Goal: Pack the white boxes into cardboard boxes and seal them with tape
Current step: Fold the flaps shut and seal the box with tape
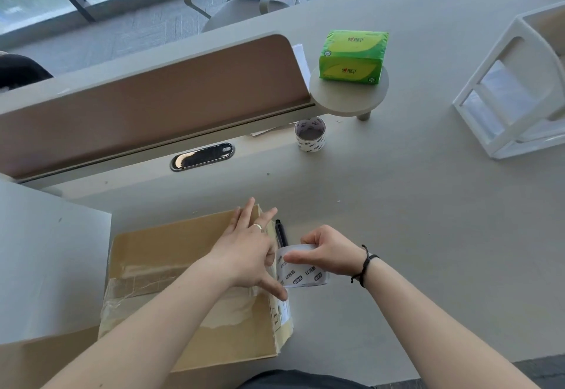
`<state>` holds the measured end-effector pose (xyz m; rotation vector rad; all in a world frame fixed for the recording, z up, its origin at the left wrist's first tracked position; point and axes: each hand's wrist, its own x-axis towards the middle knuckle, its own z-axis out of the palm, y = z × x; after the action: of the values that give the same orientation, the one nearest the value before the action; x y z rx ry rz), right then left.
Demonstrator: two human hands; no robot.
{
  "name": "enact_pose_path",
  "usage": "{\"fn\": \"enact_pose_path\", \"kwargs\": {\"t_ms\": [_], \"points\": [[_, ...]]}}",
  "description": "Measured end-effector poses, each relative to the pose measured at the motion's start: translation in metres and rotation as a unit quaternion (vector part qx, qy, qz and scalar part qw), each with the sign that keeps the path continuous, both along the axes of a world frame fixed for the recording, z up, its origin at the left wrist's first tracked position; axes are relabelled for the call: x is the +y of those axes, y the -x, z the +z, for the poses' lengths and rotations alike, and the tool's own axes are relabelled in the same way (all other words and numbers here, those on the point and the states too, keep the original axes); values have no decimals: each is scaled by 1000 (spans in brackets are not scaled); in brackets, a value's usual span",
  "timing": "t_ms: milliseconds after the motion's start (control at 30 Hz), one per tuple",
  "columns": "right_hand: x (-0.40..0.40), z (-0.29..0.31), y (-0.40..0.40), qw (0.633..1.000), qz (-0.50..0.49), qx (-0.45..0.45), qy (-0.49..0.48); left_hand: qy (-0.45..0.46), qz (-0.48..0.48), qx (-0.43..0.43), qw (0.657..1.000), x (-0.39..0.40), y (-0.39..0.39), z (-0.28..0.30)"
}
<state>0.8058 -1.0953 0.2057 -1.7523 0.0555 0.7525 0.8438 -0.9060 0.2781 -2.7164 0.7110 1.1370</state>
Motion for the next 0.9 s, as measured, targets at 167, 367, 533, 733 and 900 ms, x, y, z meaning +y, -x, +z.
{"fn": "enact_pose_path", "kwargs": {"t_ms": [167,367,533,733,900], "points": [[7,-8,-2,1000,-5,28,-10,4,-2,-36,999,5,9,-2],[18,-7,-11,1000,18,10,-3,151,197,44,968,21,17,1],[21,-8,-12,999,28,-15,1,239,311,-36,919,23,36,-20],[16,-14,-1,1000,6,-11,-23,202,274,-113,933,21,52,-40],[9,-14,1,997,-17,5,-72,196,256,-114,940,16,51,-40]]}}
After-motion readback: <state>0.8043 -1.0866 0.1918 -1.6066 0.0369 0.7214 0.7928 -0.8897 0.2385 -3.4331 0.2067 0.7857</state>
